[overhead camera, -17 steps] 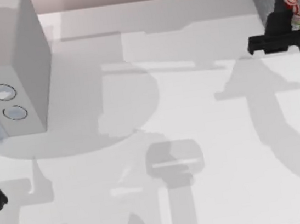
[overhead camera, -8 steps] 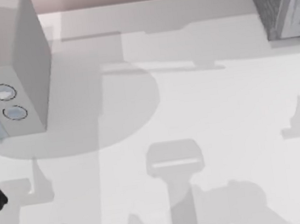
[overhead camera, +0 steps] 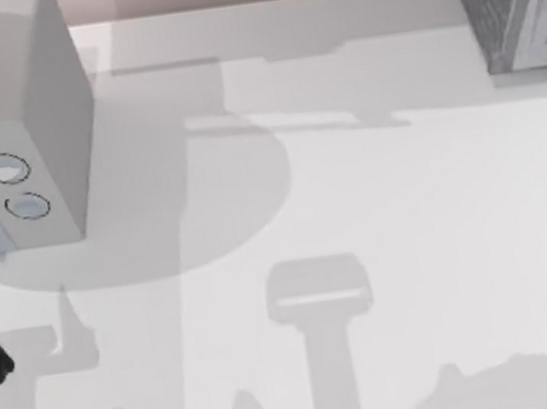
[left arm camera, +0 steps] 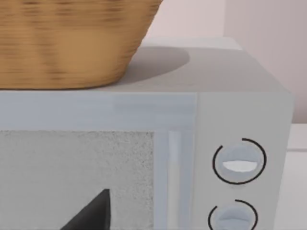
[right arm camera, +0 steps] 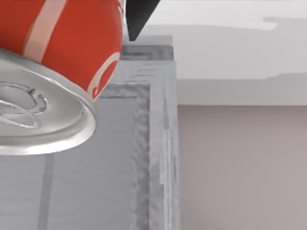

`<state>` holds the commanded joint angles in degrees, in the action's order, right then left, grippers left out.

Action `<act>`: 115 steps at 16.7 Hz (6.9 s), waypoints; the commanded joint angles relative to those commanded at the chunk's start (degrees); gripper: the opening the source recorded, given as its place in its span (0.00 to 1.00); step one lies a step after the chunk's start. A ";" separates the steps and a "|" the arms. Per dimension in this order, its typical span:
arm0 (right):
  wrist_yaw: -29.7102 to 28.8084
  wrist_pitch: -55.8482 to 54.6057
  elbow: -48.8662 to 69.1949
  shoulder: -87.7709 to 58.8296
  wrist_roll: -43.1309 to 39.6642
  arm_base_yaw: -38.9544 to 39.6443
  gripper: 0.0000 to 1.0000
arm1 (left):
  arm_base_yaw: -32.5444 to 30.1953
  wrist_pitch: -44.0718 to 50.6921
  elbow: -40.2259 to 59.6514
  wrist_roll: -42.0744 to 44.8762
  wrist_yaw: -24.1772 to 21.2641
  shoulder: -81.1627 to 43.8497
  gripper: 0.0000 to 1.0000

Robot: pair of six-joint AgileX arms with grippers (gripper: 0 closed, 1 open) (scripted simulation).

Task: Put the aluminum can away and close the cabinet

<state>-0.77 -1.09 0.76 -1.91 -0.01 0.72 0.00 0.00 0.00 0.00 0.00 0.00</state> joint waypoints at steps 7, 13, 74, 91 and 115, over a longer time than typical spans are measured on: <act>0.71 1.00 -0.64 1.67 0.11 -0.55 0.00 | 0.00 0.00 0.00 0.00 0.00 0.00 1.00; -0.70 2.77 6.87 -4.02 0.21 -0.31 0.00 | 0.00 0.00 0.00 0.00 0.00 0.00 1.00; -8.56 32.86 128.45 -96.29 1.07 7.34 0.00 | 0.00 0.00 0.00 0.00 0.00 0.00 1.00; -6.29 40.05 157.64 -117.52 1.02 4.96 0.00 | 0.00 0.00 0.00 0.00 0.00 0.00 1.00; -6.23 40.22 158.16 -117.99 1.00 4.87 1.00 | 0.00 0.00 0.00 0.00 0.00 0.00 1.00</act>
<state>-7.00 39.13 158.93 -119.90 0.99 5.60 0.00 0.00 0.00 0.00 0.00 0.00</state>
